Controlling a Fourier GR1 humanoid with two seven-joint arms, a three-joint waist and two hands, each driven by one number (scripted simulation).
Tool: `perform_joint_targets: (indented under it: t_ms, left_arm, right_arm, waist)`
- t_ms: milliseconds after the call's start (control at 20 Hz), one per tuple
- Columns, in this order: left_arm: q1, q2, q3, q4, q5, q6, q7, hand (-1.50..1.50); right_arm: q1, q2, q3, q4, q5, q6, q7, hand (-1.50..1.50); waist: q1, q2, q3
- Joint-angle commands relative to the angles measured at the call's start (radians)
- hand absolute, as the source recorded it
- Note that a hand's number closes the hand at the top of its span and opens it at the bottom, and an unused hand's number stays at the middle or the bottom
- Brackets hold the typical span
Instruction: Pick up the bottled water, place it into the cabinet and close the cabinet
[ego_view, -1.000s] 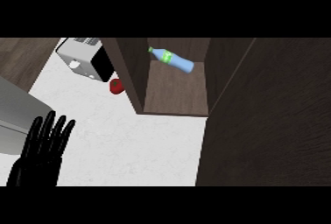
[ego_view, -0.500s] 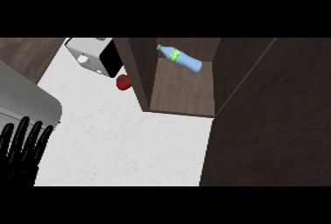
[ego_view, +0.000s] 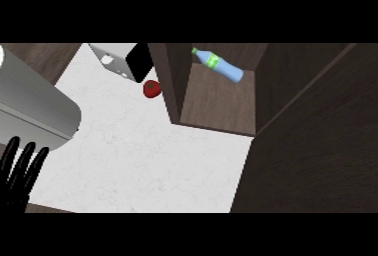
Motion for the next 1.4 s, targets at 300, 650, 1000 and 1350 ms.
perform_joint_targets:
  t_ms: [300,650,1000,1350]
  left_arm:
    - [-0.006,0.041,0.029,0.005,0.024,-0.06,0.014,-1.5]
    - [-0.021,0.061,0.045,0.012,0.033,-0.071,0.028,-1.5]
    - [-0.011,0.071,0.052,0.016,0.041,-0.081,0.035,-1.5]
    - [-0.023,0.074,0.071,0.035,0.062,-0.102,0.032,-1.5]
  right_arm:
    - [-0.197,-0.025,0.115,-0.035,0.046,0.076,0.14,1.5]
    - [-0.31,-0.049,0.077,-0.014,0.034,0.099,0.145,1.5]
    - [-0.378,-0.07,0.049,-0.012,0.022,0.111,0.184,1.5]
    - [-0.389,-0.052,0.046,-0.001,-0.022,0.097,0.184,1.5]
  waist:
    - [0.069,0.013,-0.008]
    - [0.08,0.01,-0.011]
    - [0.087,0.01,-0.013]
    - [0.058,0.019,-0.014]
